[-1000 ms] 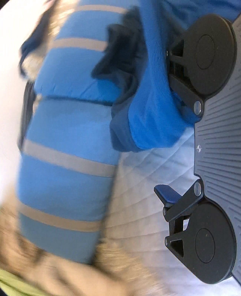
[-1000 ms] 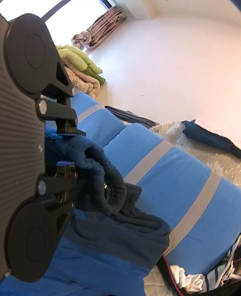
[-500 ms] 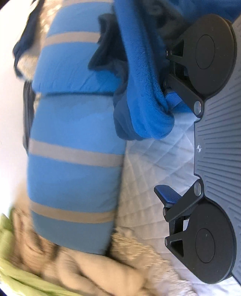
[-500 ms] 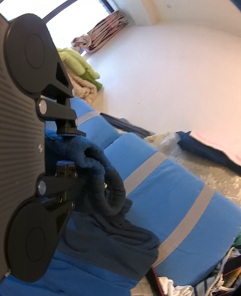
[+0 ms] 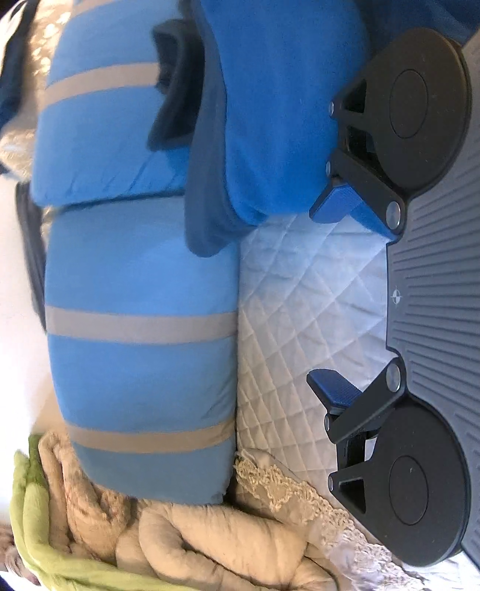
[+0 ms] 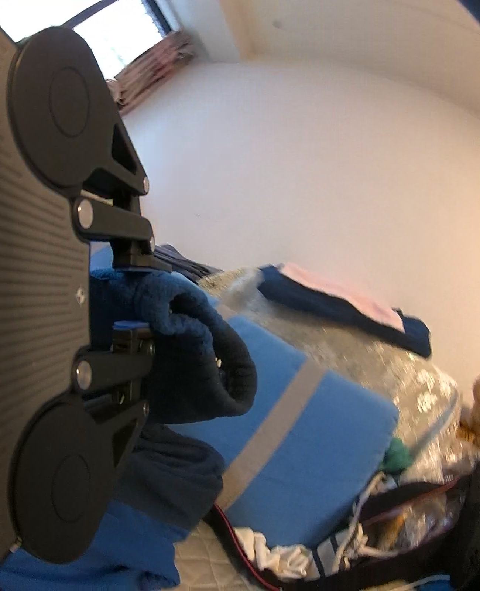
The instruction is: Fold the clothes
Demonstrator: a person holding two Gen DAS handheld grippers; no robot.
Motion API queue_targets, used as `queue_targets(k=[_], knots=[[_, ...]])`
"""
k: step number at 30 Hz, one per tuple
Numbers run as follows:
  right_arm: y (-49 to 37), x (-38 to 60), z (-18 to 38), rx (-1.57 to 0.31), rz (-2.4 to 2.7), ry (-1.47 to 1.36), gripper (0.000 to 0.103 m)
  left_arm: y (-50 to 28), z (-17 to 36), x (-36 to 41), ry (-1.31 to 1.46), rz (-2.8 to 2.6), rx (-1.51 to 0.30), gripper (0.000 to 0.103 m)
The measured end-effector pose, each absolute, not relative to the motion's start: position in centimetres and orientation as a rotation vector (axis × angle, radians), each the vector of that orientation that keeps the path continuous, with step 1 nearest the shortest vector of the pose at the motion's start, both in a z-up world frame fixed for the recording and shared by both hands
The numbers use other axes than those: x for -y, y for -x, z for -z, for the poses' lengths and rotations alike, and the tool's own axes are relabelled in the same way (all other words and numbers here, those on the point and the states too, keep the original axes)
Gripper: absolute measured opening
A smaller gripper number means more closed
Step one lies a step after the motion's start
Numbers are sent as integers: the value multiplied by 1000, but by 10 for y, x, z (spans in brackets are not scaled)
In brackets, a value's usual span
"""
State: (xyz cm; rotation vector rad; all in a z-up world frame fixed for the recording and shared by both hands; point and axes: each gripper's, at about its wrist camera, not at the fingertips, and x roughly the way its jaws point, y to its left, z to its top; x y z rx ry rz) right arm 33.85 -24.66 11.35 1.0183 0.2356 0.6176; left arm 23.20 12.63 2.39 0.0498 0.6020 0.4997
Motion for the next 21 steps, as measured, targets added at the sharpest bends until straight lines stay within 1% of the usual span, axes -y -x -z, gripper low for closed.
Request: queue_targets(k=[5,9,14,21], knots=[[-347,263,-104,-246,-575,-1053,24,-233,-21,-115,-111,-409,-628,87],[-351,266,-98,-268,-568,-1074,24,-239,-16,-114,-101,-338,-680,87],[-351,268,-103,-248,-575,-1085,24,-247,0,-112,-131,-315,-744,87],[-345,272,-110,-219,-588,-1101,24,-259,17,-100,-212,-306,-778,87]])
